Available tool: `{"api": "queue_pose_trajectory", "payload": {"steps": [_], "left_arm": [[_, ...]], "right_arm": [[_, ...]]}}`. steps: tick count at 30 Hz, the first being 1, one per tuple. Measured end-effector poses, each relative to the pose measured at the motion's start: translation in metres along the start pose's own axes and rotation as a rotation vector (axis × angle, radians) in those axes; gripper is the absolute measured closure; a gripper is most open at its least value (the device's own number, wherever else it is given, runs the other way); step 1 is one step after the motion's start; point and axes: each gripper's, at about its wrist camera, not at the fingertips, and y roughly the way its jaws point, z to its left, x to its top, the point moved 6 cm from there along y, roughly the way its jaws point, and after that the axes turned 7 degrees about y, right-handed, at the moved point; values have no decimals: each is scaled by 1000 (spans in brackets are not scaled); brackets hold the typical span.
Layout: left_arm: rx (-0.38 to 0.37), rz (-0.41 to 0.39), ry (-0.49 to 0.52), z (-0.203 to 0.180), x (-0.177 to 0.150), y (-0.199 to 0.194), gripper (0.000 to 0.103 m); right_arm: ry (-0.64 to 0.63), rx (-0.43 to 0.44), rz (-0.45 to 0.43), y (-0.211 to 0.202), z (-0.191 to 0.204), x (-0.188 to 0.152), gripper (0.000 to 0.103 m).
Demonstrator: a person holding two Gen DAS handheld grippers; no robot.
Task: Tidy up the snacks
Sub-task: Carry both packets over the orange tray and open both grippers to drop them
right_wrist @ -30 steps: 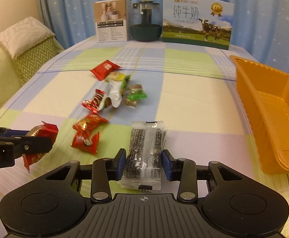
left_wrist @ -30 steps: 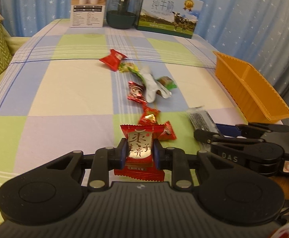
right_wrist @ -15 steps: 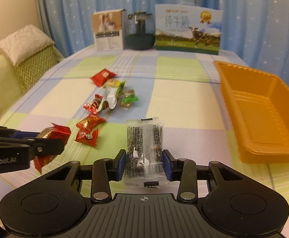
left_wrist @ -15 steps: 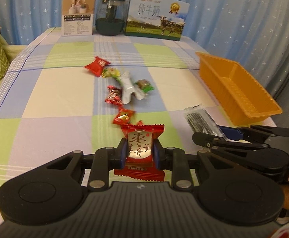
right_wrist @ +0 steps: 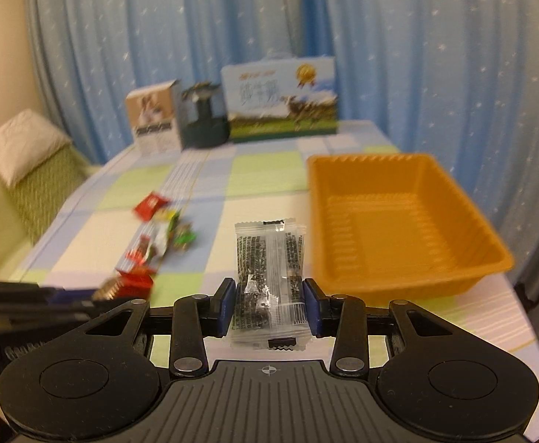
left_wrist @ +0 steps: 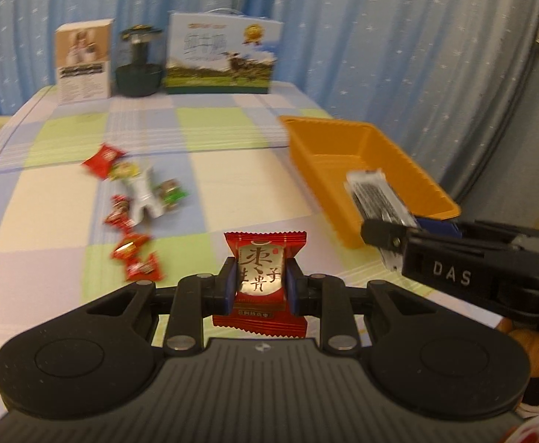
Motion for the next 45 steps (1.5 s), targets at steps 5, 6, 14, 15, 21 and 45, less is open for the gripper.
{"api": "queue_pose_trajectory", "payload": {"steps": [5, 6, 14, 15, 21, 45], "left_arm": [[-40, -20, 27, -28, 29, 21, 79], [-47, -23, 31, -33, 35, 26, 79], [-115, -32, 63, -76, 75, 79, 79], [-117, -30, 68, -79, 78, 85, 79], [-123, -11, 100, -94, 90, 122, 79], [-70, 12, 129, -78, 84, 132, 68]], "right_arm": [[25, -59, -42, -1, -44, 23, 64], [36, -71, -46, 0, -55, 28, 64], [111, -116, -49, 25, -128, 53, 64], [123, -111, -46, 30, -135, 54, 64], [201, -96, -23, 48, -167, 56, 64], [237, -92, -2, 66, -167, 63, 63]]}}
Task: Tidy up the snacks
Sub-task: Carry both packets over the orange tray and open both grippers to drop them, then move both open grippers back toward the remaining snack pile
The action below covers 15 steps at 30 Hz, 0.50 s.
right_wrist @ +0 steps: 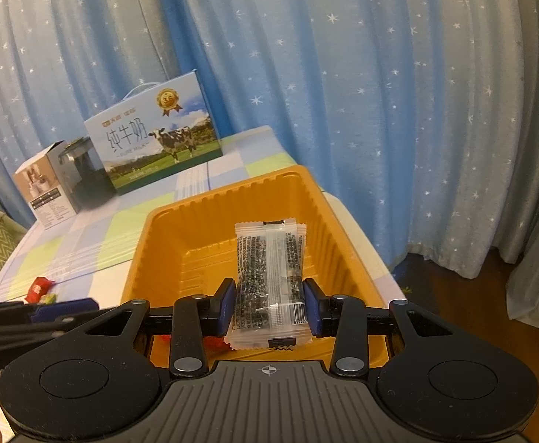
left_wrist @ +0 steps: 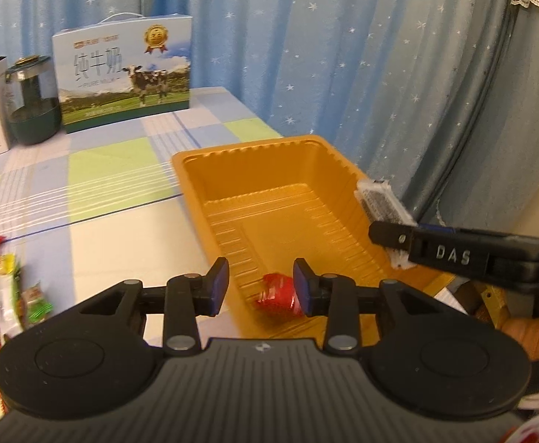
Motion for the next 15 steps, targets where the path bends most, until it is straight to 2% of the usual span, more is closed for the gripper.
{"api": "queue_pose_trajectory", "payload": {"steps": [8, 9, 11, 15], "left_arm": [[11, 1, -32, 14, -12, -11, 65], [14, 2, -37, 15, -13, -13, 65], [19, 2, -40, 18, -17, -17, 65], [33, -3, -51, 23, -25, -31, 62]], "right_arm": [[45, 46, -5, 2, 4, 1, 63], [57, 54, -10, 1, 4, 3, 62], [75, 57, -24, -2, 3, 5, 53], [98, 52, -52, -12, -1, 9, 52]]}}
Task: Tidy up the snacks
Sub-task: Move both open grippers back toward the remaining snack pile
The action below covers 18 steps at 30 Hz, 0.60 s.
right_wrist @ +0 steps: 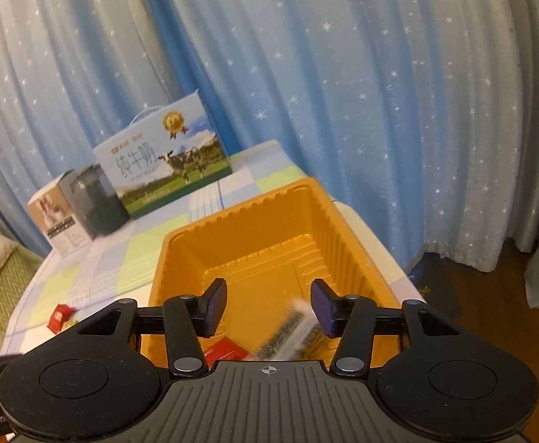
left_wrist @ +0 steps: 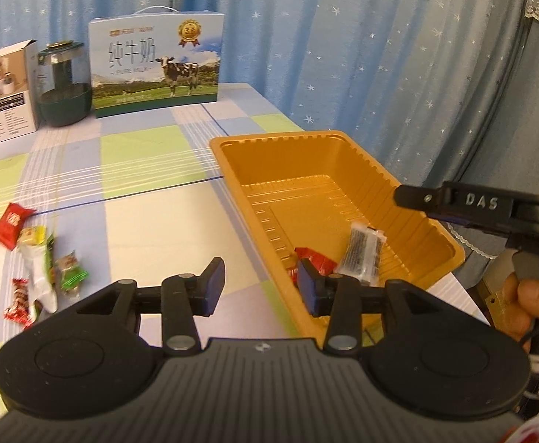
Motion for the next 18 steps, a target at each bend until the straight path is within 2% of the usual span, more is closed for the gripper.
{"api": "queue_pose_trajectory", "payload": {"steps": [4, 10, 18], "left_arm": [[20, -2, -15, 9, -9, -16, 60], [67, -16, -53, 27, -24, -49, 59], [155, -26, -82, 71, -47, -93, 58]], "right_arm": [[-22, 16, -37, -18, 9, 1, 52], [-113, 88, -71, -41, 50, -9, 50], [-184, 202, -27, -45, 114, -32, 48]]}}
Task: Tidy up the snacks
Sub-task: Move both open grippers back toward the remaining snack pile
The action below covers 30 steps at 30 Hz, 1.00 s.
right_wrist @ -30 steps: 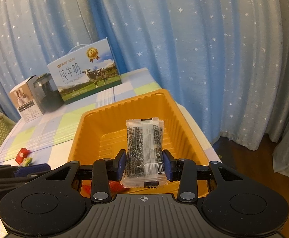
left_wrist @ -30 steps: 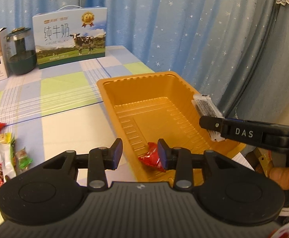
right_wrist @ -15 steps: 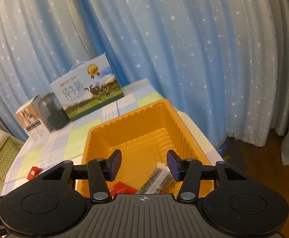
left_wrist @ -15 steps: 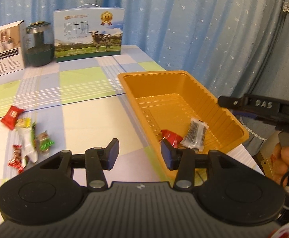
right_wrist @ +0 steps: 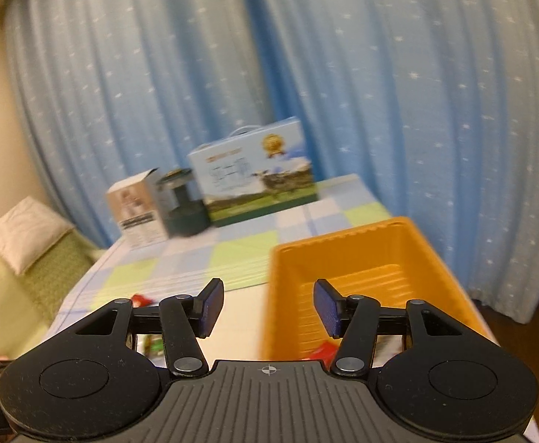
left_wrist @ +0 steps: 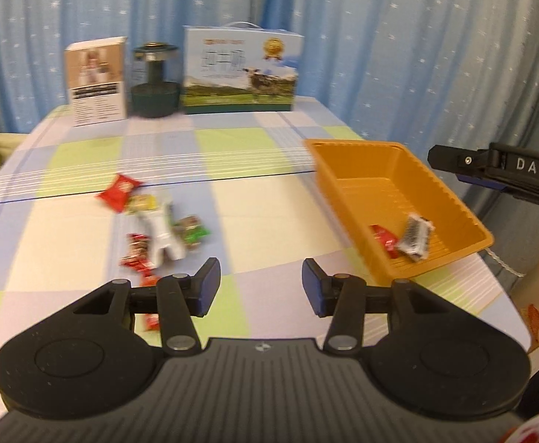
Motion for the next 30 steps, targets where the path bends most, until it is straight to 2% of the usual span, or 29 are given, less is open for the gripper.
{"api": "queue_pose_trajectory", "payload": {"steps": [6, 8, 10, 12, 16, 20, 30], "left_arm": [[64, 14, -15, 42, -23, -20, 58], [78, 28, -22, 53, -32, -21, 58], [89, 39, -24, 64, -40, -21, 58], [96, 52, -28, 75, -46, -16, 58], [95, 77, -39, 89, -55, -1, 58], [87, 98, -5, 95, -63, 12, 58], [96, 129, -56, 126, -74, 35, 58]], "right_arm": [[-46, 94, 47, 17, 49, -20, 47], [-89, 122, 62, 24, 59, -41, 47], [-118, 123, 113, 33, 63, -63, 47], [-138, 129, 154, 40, 69, -75, 47], [-209, 139, 170, 52, 77, -88, 47], [-204, 150, 232, 67, 79, -104, 47], [-393, 223, 325, 98, 109, -146, 47]]}}
